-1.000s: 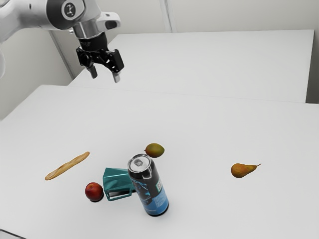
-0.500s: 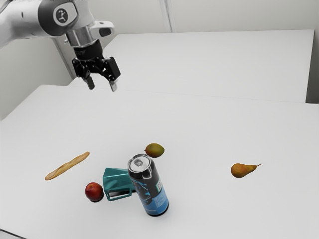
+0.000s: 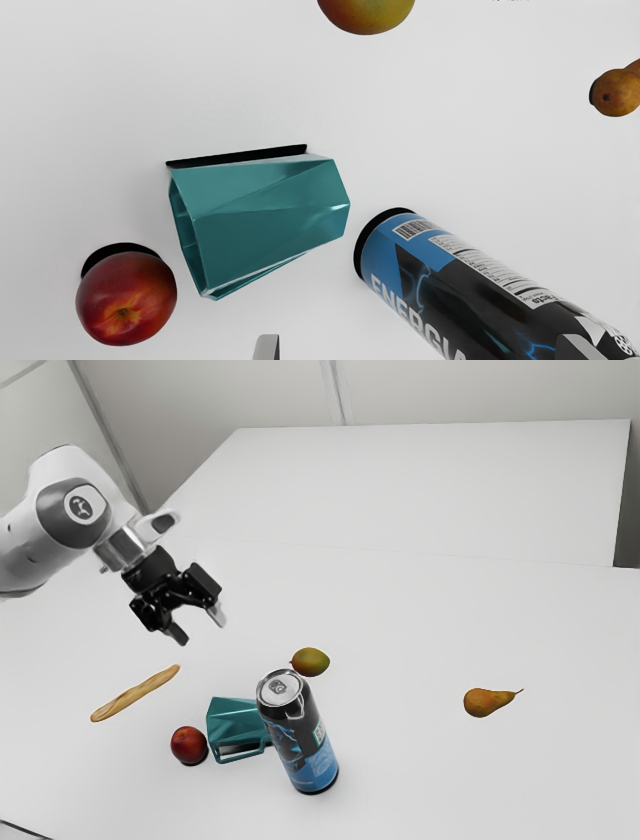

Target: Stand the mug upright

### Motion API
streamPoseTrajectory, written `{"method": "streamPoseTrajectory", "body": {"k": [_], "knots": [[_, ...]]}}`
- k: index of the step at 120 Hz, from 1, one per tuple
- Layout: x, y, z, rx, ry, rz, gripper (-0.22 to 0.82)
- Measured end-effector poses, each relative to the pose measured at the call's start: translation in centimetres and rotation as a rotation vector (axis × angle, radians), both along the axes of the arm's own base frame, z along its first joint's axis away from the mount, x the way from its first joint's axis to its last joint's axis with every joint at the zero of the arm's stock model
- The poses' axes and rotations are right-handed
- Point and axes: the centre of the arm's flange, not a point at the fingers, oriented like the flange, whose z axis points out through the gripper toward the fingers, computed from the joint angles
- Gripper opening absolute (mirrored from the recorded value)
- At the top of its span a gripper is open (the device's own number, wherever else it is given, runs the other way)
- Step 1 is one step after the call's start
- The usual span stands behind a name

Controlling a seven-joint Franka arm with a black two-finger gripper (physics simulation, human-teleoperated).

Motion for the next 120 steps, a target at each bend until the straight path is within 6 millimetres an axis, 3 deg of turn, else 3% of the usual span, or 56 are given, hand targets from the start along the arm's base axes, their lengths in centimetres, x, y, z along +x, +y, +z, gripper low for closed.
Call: {"method": "streamPoseTrajectory", "body": {"k": [32,54,94,120], "knots": [[-4.2,3.5,-6.9,-0.167,-0.024,0.121,0.60],[-6.2,3.7,-10.9,-0.267,-0.062,0.144,0.60],[-6.6,6.8,-14.0,-0.319,-0.158,0.125,0.60],[-6.6,7.0,-15.6,-0.348,-0.195,0.076,0.60]]}}
